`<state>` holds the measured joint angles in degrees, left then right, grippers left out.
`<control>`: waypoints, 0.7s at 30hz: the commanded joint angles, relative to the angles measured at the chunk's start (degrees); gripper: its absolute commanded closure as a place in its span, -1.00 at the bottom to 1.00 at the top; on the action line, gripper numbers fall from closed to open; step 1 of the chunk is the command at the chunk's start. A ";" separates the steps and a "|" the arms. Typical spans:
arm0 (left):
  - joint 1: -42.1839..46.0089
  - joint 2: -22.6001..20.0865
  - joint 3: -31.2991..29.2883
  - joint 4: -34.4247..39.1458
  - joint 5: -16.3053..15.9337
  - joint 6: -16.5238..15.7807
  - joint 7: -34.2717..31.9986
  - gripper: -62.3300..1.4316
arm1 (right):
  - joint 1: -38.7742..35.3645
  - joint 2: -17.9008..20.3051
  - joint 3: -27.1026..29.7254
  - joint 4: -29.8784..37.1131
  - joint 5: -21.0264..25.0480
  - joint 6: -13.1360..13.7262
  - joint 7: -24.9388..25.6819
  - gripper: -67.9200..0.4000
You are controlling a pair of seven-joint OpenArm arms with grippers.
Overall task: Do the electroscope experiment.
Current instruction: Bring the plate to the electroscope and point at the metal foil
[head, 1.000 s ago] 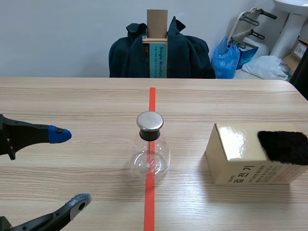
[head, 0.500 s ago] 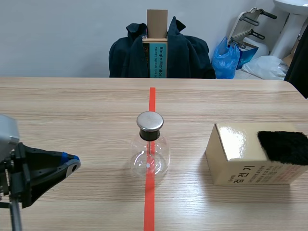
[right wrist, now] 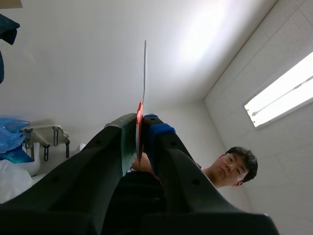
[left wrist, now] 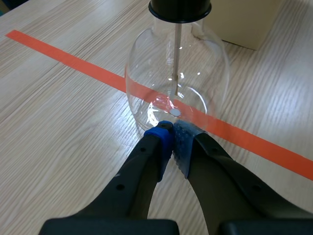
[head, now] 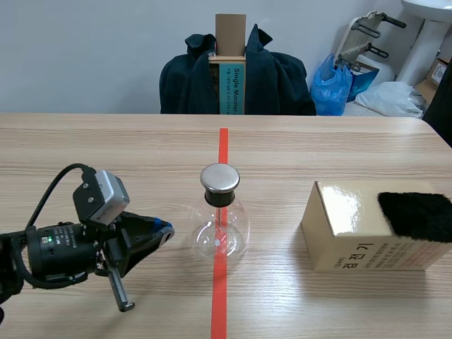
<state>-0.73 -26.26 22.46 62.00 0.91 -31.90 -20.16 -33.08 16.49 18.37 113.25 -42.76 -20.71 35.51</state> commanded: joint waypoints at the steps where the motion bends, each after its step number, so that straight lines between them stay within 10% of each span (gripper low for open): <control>1: -0.15 0.68 -0.13 0.46 0.39 0.98 -0.96 0.90 | 0.22 0.02 -1.77 1.14 -0.96 -0.70 0.00 0.96; 21: -0.42 2.58 0.13 -2.43 3.26 3.93 -1.01 0.90 | 2.19 0.00 -27.17 -3.93 -13.60 -7.17 -6.08 0.96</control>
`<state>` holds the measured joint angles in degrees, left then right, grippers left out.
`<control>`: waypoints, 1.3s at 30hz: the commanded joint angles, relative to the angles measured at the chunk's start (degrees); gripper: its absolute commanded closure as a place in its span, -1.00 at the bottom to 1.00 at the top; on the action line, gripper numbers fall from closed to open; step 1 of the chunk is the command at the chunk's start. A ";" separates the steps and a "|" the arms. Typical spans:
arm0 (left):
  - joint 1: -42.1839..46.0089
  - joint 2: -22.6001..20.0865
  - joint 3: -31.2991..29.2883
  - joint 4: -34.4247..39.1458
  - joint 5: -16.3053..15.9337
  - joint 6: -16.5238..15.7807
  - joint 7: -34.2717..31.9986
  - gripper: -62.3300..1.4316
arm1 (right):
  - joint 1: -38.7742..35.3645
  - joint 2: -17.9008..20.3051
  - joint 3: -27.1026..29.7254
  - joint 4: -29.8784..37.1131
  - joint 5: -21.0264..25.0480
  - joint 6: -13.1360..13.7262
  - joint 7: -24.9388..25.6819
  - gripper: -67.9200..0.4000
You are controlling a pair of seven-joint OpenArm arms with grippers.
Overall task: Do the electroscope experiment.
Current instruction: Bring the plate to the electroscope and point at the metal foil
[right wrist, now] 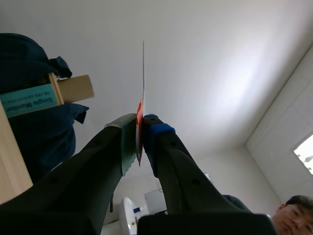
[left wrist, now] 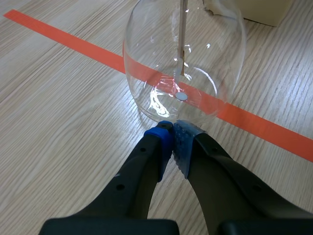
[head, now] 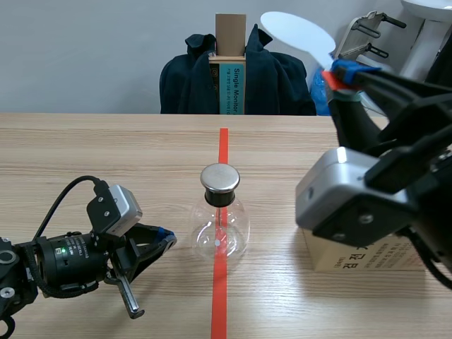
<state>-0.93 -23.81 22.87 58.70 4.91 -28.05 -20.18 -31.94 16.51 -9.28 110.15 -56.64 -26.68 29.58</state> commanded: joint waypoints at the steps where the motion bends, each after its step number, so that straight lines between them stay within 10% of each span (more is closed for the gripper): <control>1: -0.22 0.13 -0.28 0.87 -0.74 0.09 -0.96 0.90 | 1.36 -0.02 -0.35 -2.10 -0.39 -2.10 -0.42 0.96; 18: -0.22 0.13 -0.28 0.87 -0.76 0.09 -0.96 0.90 | 9.14 -3.21 -5.05 -21.51 -5.64 -11.54 -3.21 0.96; 39: -0.20 0.13 -0.28 0.87 -0.76 0.09 -0.98 0.90 | 12.13 -6.71 -5.05 -32.87 -9.18 -15.78 -3.34 0.96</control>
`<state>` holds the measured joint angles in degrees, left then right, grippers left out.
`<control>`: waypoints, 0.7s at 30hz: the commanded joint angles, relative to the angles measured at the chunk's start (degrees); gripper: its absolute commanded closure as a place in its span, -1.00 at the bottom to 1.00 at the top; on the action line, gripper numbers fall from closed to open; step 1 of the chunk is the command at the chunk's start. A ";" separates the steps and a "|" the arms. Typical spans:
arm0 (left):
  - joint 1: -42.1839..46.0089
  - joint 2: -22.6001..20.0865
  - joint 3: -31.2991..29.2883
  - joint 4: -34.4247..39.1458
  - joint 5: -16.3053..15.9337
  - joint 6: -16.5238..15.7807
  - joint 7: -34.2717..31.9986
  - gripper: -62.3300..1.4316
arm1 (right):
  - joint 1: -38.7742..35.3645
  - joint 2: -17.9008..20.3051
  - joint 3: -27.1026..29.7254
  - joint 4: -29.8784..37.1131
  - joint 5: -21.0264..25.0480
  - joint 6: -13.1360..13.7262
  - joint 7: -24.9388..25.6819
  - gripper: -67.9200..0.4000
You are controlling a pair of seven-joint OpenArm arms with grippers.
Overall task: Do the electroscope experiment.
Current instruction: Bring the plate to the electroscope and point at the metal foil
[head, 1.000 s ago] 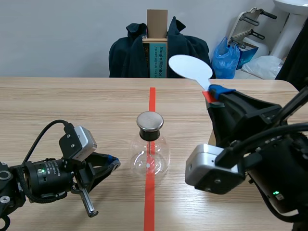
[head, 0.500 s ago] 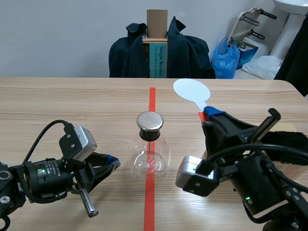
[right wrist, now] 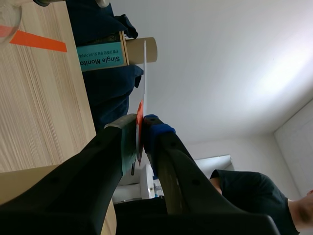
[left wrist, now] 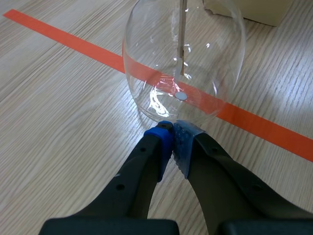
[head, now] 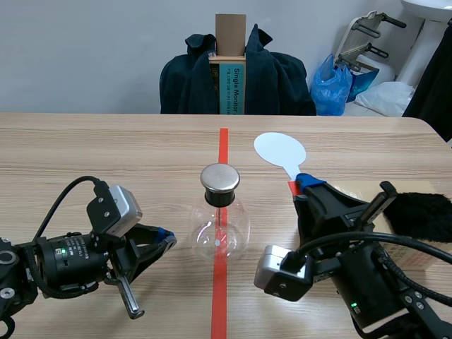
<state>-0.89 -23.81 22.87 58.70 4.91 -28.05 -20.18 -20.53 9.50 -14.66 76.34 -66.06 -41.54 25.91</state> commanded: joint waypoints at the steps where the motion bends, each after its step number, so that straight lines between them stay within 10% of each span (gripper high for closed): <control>1: -0.24 0.13 -0.28 0.87 -0.76 0.09 -0.98 0.90 | 0.72 0.31 0.33 0.94 0.24 -0.92 0.61 0.96; 21: -0.24 0.13 -0.28 0.87 -0.76 0.09 -0.98 0.90 | 0.70 0.33 0.33 0.94 0.26 -0.46 15.58 0.96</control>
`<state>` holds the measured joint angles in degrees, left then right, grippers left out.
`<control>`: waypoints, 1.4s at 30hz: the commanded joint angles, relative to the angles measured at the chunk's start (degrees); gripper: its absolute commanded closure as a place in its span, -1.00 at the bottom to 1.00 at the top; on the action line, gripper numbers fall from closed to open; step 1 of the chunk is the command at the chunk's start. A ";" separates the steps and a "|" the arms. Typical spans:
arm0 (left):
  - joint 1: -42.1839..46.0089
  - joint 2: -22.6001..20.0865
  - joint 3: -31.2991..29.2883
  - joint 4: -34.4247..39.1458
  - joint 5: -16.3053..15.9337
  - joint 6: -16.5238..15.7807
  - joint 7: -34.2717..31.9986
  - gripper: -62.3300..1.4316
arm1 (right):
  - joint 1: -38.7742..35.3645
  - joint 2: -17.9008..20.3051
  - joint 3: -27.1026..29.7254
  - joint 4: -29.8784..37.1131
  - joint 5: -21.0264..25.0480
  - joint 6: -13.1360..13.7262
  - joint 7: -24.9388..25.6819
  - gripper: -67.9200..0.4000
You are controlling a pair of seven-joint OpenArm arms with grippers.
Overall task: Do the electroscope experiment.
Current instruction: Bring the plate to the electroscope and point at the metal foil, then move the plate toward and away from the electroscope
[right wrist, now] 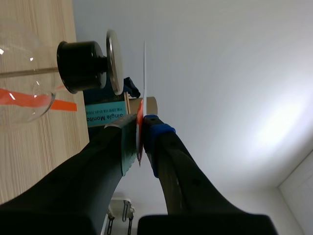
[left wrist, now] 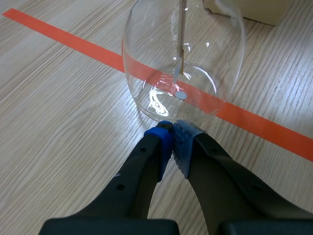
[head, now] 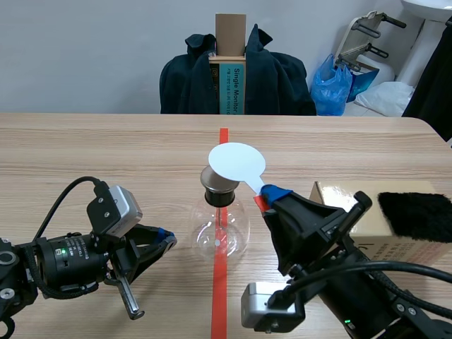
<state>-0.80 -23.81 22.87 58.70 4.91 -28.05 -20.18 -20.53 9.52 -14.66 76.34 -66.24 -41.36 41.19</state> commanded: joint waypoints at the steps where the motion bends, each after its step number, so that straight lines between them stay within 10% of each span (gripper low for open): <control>1: -0.33 0.13 -0.28 0.87 -0.76 0.09 -0.98 0.90 | 0.70 0.31 0.33 0.94 0.44 -0.61 0.81 0.96; 20: -0.33 0.13 -0.28 0.87 -0.76 0.09 -0.98 0.90 | 0.68 0.31 0.33 0.94 0.42 0.90 4.52 0.96; 42: -0.33 0.13 -0.28 0.87 -0.76 0.09 -0.98 0.90 | 0.68 0.33 0.48 0.94 0.44 0.85 -18.18 0.96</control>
<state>-0.80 -23.83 22.87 58.70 4.91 -28.05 -20.18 -20.53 9.52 -14.66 76.34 -66.22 -39.83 22.81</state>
